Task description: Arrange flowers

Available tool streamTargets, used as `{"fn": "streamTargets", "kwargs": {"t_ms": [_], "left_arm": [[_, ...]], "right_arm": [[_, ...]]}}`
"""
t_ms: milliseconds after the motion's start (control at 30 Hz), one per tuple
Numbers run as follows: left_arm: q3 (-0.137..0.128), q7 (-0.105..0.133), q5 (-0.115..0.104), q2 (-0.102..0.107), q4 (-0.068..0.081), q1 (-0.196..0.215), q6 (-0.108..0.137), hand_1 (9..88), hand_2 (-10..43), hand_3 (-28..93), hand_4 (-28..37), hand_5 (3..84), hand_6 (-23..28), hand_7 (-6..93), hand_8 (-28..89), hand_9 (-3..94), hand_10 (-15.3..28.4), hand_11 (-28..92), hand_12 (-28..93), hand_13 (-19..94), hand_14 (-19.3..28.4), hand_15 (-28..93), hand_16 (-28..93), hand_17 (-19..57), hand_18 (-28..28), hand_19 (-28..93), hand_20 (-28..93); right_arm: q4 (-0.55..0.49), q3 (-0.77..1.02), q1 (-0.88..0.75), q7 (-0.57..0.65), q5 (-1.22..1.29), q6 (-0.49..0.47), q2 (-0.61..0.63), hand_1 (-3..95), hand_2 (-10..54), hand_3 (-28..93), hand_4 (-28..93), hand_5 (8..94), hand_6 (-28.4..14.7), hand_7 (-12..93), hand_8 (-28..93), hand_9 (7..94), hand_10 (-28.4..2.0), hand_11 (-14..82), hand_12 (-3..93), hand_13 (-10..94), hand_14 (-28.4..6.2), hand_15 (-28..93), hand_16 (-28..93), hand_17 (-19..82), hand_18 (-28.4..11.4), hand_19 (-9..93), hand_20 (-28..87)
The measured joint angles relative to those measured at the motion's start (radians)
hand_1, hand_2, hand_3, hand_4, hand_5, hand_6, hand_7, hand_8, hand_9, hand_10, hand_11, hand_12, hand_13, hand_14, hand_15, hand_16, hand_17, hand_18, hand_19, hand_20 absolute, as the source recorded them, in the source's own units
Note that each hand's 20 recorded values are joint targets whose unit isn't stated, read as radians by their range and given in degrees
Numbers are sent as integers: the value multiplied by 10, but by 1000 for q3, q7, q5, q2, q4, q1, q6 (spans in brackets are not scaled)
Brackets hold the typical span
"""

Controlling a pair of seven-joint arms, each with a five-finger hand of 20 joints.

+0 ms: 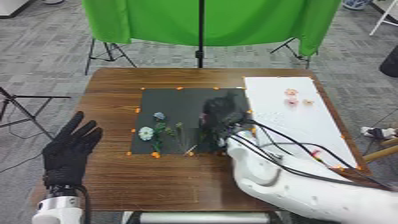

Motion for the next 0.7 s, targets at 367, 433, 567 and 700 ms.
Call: {"fn": "streamTargets", "kwargs": {"t_ms": [367,433,567,700], "left_arm": [[-11,-18,8,0,3,-11,-2,229,60,840,-261,381,98,93,-79,365,211,284,110,246,281,618,-114,-79,272,577,72],[-11,-25,13,-3,4,-17,-2,229,60,841,-261,382,98,92,-80,365,210,284,110,246,282,618,-114,-80,272,577,72],[-10,-36,22,-6,9,-32,-6,229,60,841,-261,382,98,92,-80,365,211,284,111,246,281,619,-114,-80,272,577,72],[-10,-47,31,-8,15,-45,-14,230,60,840,-261,382,98,92,-79,365,211,284,111,245,281,618,-114,-79,271,577,72]], "right_arm": [[18,-23,130,-34,-13,-51,-157,526,-95,678,-283,864,62,150,-14,903,-56,309,300,681,-48,756,249,174,-200,788,482],[22,-53,139,-34,-12,-59,-165,525,-95,675,-283,864,64,150,-15,900,-56,314,299,679,-48,757,249,173,-200,787,482],[46,-110,153,-32,-9,-79,-185,525,-95,669,-283,862,67,150,-18,891,-55,328,298,674,-49,760,249,169,-200,784,484],[75,-133,157,-26,-2,-115,-211,522,-95,670,-283,860,69,150,-20,881,-57,337,300,666,-50,763,249,165,-200,782,485]]}}
